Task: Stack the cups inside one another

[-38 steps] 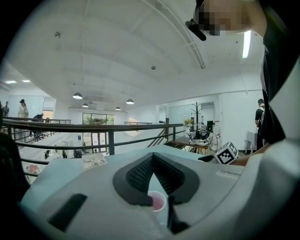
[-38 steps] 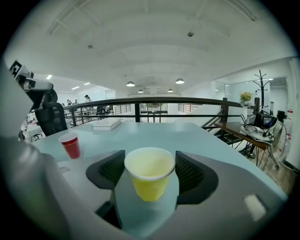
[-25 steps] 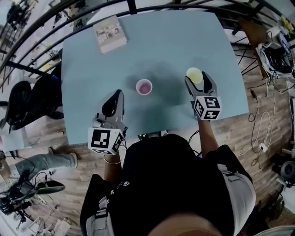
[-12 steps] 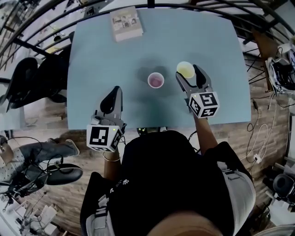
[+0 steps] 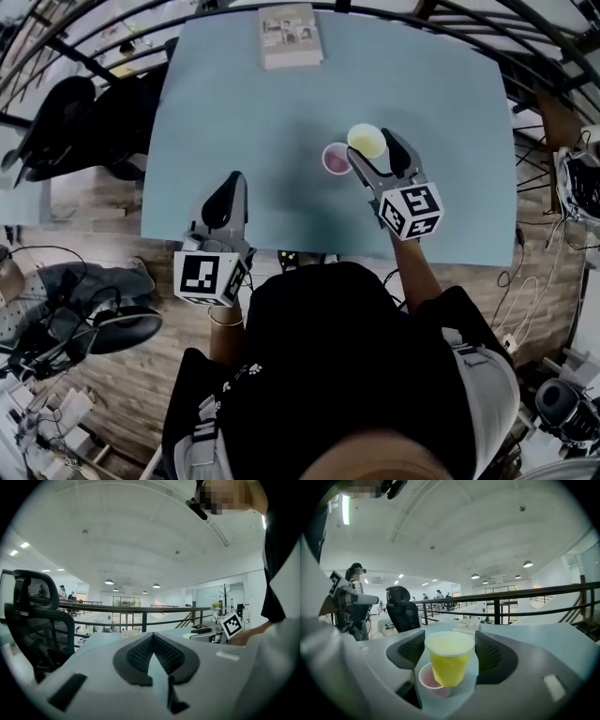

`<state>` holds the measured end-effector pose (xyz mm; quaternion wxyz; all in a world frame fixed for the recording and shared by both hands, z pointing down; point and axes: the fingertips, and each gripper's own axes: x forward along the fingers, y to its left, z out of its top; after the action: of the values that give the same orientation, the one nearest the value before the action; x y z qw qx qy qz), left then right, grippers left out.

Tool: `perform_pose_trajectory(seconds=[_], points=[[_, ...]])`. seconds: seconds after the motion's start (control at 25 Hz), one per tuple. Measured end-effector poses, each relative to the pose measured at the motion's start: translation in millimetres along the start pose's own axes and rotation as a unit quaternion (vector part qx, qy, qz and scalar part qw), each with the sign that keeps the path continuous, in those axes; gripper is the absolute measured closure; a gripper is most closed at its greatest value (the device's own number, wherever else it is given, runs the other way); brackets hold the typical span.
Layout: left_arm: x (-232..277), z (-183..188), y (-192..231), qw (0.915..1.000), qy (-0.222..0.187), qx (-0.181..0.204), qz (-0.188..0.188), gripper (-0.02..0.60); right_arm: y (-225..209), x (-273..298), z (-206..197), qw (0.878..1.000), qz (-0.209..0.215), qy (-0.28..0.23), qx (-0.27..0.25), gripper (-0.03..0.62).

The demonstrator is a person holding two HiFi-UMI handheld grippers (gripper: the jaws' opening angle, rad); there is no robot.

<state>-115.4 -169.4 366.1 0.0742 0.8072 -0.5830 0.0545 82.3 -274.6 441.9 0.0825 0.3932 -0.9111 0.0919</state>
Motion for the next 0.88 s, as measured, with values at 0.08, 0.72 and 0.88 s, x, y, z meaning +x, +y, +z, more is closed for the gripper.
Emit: perform_pose_trajectory(seconds=[0.08, 0.72, 0.88], points=[[-3, -1, 2, 1.0, 0.0, -0.002, 0.007, 0.597, 6, 4, -3, 1.0, 0.014, 0.005, -0.002, 0.252], [-16, -3, 16, 0.9995, 0.003, -0.003, 0.032, 0.597, 36, 33, -36, 0.997, 0.056, 0.045, -0.016, 0.252], [-22, -8, 20, 0.9992, 0.009, -0.006, 0.039, 0.595, 35, 36, -46, 0.997, 0.054, 0.056, -0.018, 0.252]])
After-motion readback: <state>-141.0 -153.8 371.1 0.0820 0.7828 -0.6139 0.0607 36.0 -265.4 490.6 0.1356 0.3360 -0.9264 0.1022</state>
